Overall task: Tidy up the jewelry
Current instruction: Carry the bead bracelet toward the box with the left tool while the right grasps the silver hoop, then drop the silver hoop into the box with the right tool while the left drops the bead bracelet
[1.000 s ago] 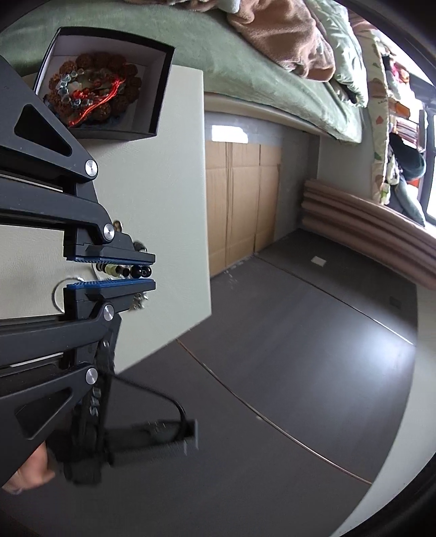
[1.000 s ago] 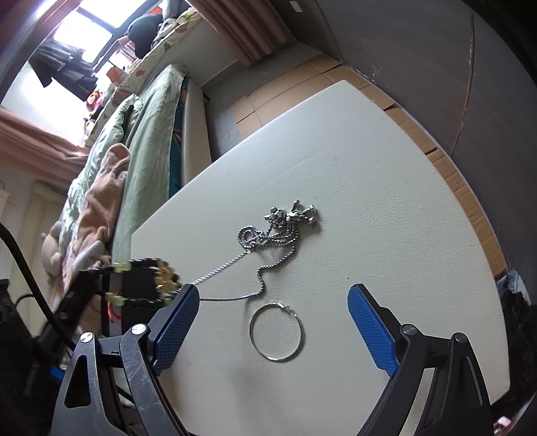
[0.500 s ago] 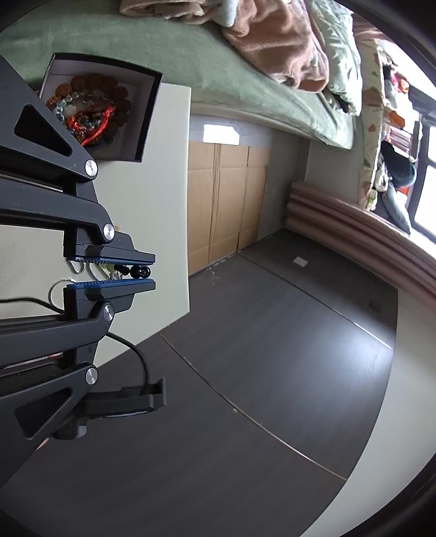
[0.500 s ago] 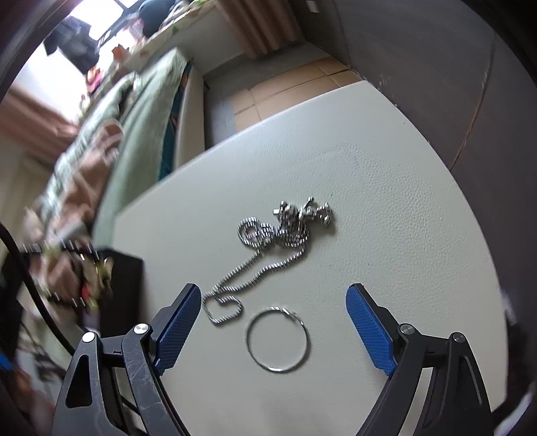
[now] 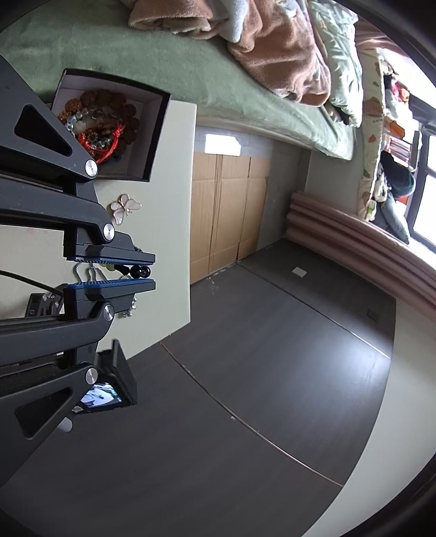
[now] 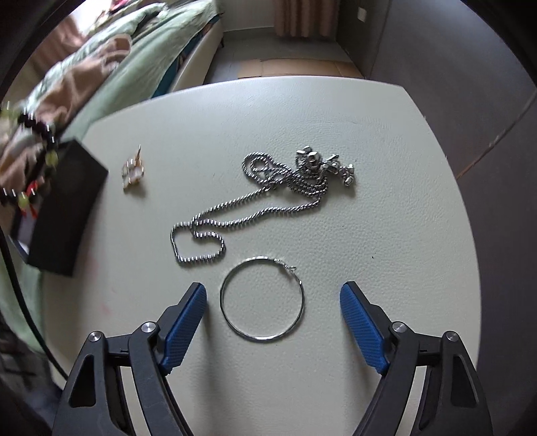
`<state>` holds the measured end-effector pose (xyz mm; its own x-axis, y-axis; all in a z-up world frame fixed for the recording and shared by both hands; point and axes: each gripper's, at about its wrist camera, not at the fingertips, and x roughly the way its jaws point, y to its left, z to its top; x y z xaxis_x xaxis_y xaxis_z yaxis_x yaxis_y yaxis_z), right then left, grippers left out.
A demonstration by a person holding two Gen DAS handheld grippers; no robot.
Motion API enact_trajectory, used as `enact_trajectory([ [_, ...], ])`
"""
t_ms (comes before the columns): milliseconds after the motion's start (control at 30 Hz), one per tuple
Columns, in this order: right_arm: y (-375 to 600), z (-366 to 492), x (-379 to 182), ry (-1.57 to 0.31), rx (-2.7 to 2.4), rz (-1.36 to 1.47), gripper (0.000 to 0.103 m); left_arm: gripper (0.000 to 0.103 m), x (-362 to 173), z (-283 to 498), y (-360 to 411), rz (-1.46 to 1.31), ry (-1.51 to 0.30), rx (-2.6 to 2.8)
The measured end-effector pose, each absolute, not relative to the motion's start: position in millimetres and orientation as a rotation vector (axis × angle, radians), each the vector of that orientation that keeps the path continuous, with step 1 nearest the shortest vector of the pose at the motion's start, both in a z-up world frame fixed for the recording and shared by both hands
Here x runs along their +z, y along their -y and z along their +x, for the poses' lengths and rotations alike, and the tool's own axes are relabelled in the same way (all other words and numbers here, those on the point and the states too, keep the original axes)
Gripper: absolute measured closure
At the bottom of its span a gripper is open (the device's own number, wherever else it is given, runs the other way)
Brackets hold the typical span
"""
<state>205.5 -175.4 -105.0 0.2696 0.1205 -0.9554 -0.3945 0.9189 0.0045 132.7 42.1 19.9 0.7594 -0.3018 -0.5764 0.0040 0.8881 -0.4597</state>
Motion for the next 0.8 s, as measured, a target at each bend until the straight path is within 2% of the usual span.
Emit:
enact_trajectory([
  [67,173.5,199.0,-103.0,-1.233,0.367,-0.285,0.033,0.095,19.4,130.9,-42.3,-0.454,-0.696,-0.166],
  [100,173.0,196.8,-101.7,-1.231,0.377,-0.291,0.040,0.095,19.7,130.4,-42.2,-0.452,-0.696,-0.163],
  [133,172.3,194.9,-100.0,-1.226,0.388,-0.294,0.052,0.095,20.3,129.1,-42.4,-0.449,-0.694,-0.159],
  [533,200.9,194.6,-71.8,-1.201,0.487,-0.041,0.052,0.095,25.8,116.1,-61.7,-0.458,-0.670,-0.120],
  [800,174.5,189.1,-46.6,-1.106,0.582,0.026,0.052,0.095,25.7,111.3,-87.3,-0.477,-0.657,-0.055],
])
